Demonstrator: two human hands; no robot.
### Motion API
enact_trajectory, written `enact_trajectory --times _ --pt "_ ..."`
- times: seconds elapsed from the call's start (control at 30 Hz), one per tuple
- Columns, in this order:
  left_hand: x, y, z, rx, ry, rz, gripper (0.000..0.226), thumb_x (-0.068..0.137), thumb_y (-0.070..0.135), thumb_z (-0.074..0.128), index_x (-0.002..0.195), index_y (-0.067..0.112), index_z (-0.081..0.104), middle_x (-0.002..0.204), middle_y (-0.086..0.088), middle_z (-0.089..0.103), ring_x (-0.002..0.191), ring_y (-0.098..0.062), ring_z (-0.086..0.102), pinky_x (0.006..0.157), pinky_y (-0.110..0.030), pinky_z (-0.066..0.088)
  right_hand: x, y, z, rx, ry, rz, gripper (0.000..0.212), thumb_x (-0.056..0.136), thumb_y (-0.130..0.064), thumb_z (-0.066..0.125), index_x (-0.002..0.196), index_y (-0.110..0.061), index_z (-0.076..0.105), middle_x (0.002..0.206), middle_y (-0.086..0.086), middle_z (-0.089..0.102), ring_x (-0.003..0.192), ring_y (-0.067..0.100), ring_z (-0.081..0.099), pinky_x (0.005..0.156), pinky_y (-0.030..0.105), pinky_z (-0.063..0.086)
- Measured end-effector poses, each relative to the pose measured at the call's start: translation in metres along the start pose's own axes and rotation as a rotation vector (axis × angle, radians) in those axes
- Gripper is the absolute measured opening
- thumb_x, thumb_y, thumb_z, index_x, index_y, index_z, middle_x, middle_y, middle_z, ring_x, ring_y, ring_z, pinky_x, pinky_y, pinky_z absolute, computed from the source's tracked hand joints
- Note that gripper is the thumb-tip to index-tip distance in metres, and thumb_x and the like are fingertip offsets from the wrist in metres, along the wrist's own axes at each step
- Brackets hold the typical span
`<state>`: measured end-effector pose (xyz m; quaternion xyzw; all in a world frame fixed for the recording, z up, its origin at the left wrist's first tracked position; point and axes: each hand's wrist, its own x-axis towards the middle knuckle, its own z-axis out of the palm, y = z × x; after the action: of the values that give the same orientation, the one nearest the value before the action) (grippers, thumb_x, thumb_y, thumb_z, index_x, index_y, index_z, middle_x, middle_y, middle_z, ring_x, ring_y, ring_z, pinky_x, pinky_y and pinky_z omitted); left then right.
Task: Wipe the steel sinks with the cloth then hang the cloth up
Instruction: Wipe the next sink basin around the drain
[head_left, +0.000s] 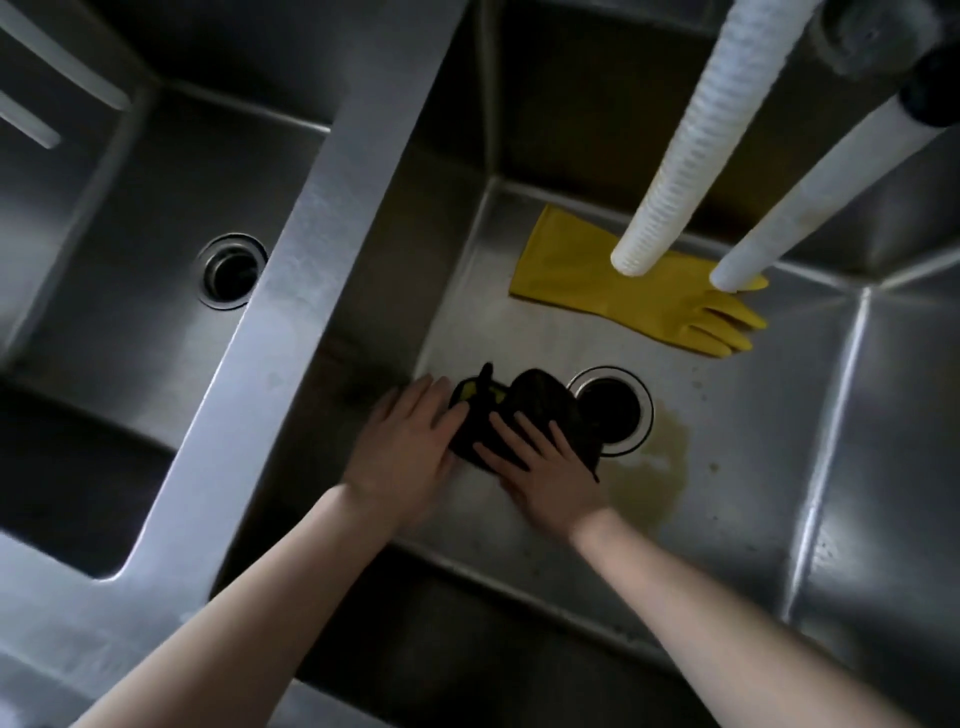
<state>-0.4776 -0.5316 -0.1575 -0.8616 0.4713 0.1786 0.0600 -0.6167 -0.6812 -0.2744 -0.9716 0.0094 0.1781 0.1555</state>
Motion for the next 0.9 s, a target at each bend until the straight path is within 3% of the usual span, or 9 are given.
enact_trajectory --times 0.1,0.27,0.43,0.53,0.6,0.73,0.9 --pt "-0.001 -0.005 -0.015 0.03 0.012 0.045 0.053 0.076 0.028 0.065 0.127 0.019 0.056 0.137 -0.013 0.052 0.128 -0.032 0.047 0.104 -0.049 0.039 -0.022 -0.014 0.013 -0.004 -0.052 -0.057 0.053 0.088 -0.04 0.033 0.141 -0.04 0.035 0.151 -0.004 0.037 0.135 0.025 0.041 0.104 0.052 0.036" --pt "0.015 -0.02 -0.044 0.075 0.103 0.096 0.053 0.075 0.022 0.066 0.126 0.014 0.056 0.137 -0.018 0.05 0.129 -0.034 0.044 0.107 -0.056 0.034 0.007 0.007 -0.002 0.046 -0.008 0.005 0.056 0.089 -0.037 0.04 0.144 -0.042 0.03 0.154 -0.005 0.031 0.137 0.02 0.037 0.106 0.044 0.038" --pt "0.027 -0.028 -0.069 0.134 0.218 0.122 0.05 0.081 0.026 0.037 0.127 0.014 0.054 0.14 -0.019 0.046 0.136 -0.034 0.034 0.112 -0.054 0.023 0.08 0.043 -0.038 0.163 0.146 0.198 0.055 0.101 -0.033 0.036 0.149 -0.04 0.012 0.161 0.0 0.003 0.147 0.023 0.004 0.116 0.046 0.006" --pt "0.026 -0.029 -0.073 0.236 0.284 0.187 0.042 0.084 0.02 0.04 0.122 0.013 0.057 0.142 -0.019 0.045 0.138 -0.033 0.032 0.115 -0.056 0.018 0.124 0.072 -0.062 0.18 0.246 0.367 0.054 0.101 -0.031 0.035 0.15 -0.036 0.015 0.158 0.006 0.02 0.143 0.029 0.018 0.113 0.046 0.016" --pt "0.026 -0.031 -0.076 0.244 0.326 0.2 0.038 0.086 0.017 0.042 0.12 0.012 0.059 0.14 -0.02 0.047 0.138 -0.033 0.033 0.114 -0.057 0.018 0.147 0.084 -0.078 0.207 0.213 0.421 0.055 0.101 -0.03 0.034 0.151 -0.036 0.011 0.155 0.01 0.025 0.138 0.035 0.027 0.11 0.045 0.024" --pt "0.023 -0.031 -0.076 0.264 0.347 0.225 0.036 0.09 0.017 0.036 0.116 0.012 0.061 0.136 -0.019 0.051 0.137 -0.032 0.035 0.115 -0.055 0.017 0.165 0.079 -0.09 0.098 0.15 0.351 0.06 0.1 -0.029 0.036 0.151 -0.033 0.005 0.155 0.013 0.024 0.133 0.041 0.034 0.105 0.048 0.031" --pt "0.02 -0.034 -0.077 0.3 0.328 0.258 0.035 0.09 0.02 0.042 0.118 0.012 0.061 0.135 -0.02 0.052 0.137 -0.033 0.035 0.115 -0.054 0.016 0.138 0.04 -0.061 0.033 0.058 0.149 0.062 0.097 -0.037 0.041 0.149 -0.041 0.007 0.161 -0.003 -0.001 0.146 0.029 0.007 0.113 0.056 0.01"
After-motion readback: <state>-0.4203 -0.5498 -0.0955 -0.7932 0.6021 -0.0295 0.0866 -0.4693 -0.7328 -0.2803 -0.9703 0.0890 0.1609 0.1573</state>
